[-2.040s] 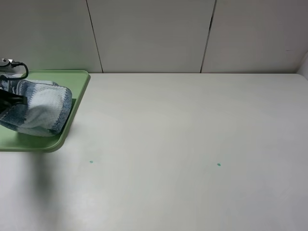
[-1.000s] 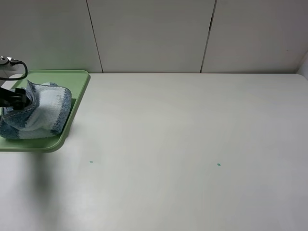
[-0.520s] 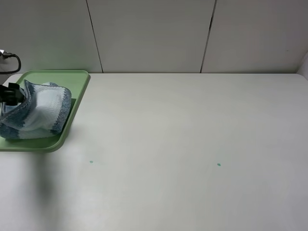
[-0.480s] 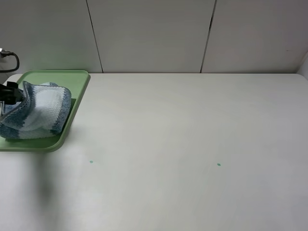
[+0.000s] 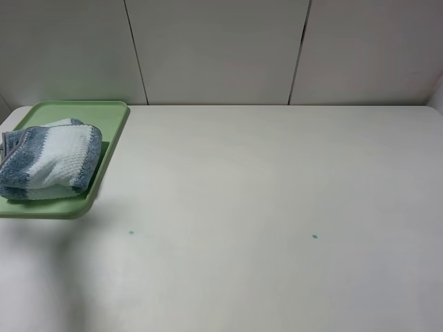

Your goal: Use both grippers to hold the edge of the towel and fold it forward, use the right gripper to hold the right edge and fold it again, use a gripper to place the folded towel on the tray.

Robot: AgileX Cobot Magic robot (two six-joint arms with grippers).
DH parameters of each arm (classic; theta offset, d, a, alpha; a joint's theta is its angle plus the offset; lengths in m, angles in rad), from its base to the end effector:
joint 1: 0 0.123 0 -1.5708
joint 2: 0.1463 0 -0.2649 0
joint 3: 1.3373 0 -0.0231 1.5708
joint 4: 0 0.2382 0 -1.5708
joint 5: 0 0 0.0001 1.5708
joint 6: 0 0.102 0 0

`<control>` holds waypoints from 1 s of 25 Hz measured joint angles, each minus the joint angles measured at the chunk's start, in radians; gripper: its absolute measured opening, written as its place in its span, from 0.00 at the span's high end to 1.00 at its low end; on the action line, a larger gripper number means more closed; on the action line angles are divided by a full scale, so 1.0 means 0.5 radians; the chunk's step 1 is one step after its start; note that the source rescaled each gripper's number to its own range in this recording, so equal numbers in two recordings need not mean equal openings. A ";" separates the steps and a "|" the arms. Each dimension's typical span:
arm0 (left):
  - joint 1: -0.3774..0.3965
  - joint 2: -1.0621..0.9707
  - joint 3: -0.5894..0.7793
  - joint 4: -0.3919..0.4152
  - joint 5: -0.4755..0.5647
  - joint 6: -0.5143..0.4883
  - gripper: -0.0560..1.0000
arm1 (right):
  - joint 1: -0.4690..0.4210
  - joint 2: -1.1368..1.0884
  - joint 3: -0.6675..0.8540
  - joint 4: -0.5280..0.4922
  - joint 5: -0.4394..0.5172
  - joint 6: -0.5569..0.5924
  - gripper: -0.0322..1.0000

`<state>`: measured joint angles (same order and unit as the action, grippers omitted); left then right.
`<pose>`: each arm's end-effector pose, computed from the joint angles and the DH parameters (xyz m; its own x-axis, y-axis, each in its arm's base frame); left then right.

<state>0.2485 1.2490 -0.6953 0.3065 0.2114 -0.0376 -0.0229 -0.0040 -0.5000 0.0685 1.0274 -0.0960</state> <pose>0.2472 0.0694 0.2342 -0.6563 0.1006 -0.7478 -0.1277 0.9620 0.2415 0.0151 0.0056 0.2695 -0.4188 -0.0508 -0.9066 -0.0557 0.9980 -0.0302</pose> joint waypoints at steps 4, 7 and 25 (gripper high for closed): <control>0.000 -0.216 0.000 0.002 0.177 0.000 0.00 | 0.000 0.000 0.000 0.000 0.000 0.000 0.00; 0.000 -0.393 0.000 -0.009 0.314 0.000 0.00 | 0.000 0.000 0.000 0.000 0.000 0.000 0.00; -0.451 -1.477 0.000 -0.103 1.293 -0.001 0.00 | 0.000 0.000 0.000 0.000 0.000 0.000 0.00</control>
<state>0.0229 0.5104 -0.6953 0.2551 0.8580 -0.0384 -0.0229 -0.0040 -0.5000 0.0685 1.0274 -0.0960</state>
